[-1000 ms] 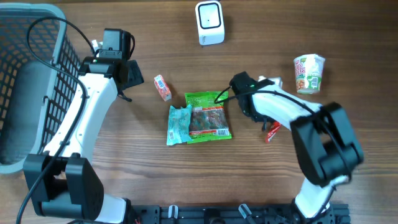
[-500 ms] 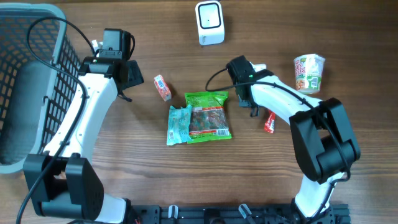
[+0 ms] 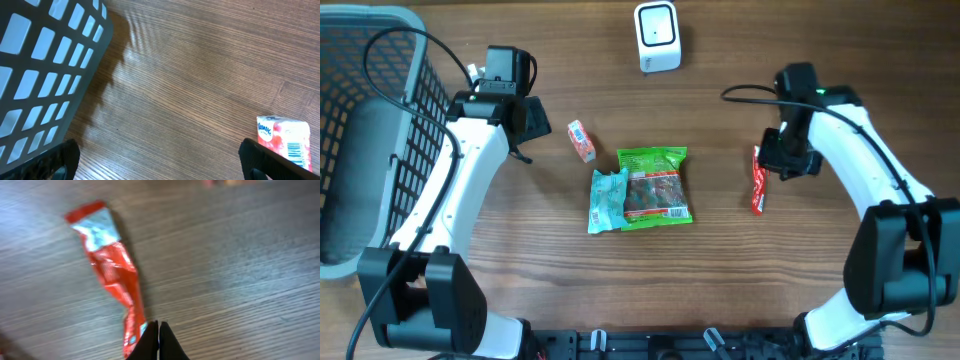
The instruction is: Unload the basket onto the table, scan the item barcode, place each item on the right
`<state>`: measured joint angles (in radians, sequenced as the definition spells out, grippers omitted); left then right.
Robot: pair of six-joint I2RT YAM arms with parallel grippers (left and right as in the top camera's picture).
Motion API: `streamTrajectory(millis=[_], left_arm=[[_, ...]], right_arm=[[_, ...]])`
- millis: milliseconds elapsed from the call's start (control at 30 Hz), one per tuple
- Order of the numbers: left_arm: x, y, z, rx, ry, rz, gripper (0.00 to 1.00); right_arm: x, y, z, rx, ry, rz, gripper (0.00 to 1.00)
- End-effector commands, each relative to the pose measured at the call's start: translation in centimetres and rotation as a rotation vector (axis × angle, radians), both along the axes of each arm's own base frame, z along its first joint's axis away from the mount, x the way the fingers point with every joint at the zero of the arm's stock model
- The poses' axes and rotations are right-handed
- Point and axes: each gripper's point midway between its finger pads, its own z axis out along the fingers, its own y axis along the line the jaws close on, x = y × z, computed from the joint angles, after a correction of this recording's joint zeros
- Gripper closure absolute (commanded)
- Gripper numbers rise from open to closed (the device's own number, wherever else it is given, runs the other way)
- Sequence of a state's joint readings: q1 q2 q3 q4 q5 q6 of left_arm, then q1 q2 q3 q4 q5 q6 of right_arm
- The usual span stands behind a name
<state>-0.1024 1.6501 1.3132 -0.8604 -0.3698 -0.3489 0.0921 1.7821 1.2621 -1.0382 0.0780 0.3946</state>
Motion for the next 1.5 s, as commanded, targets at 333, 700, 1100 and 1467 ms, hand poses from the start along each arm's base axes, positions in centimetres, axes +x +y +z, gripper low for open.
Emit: streamTrajectory(millis=[333, 700, 1100, 1467], left_arm=[[0.0, 0.3, 0.2, 0.016, -0.002, -0.003, 0.00], [0.0, 0.3, 0.2, 0.016, -0.002, -0.003, 0.00], [0.0, 0.3, 0.2, 0.016, -0.002, -0.003, 0.00], [0.0, 0.3, 0.2, 0.016, -0.002, -0.003, 0.00]], right_arm=[[-2.7, 2.1, -4.9, 0.059, 0.021, 0.028, 0.96], [-2.2, 1.9, -4.1, -0.021, 0.011, 0.113, 0.96], [-1.1, 2.6, -3.5, 0.012, -0.020, 0.135, 0.96], [-0.1, 3.8, -3.6, 0.072, -0.063, 0.139, 0.96]])
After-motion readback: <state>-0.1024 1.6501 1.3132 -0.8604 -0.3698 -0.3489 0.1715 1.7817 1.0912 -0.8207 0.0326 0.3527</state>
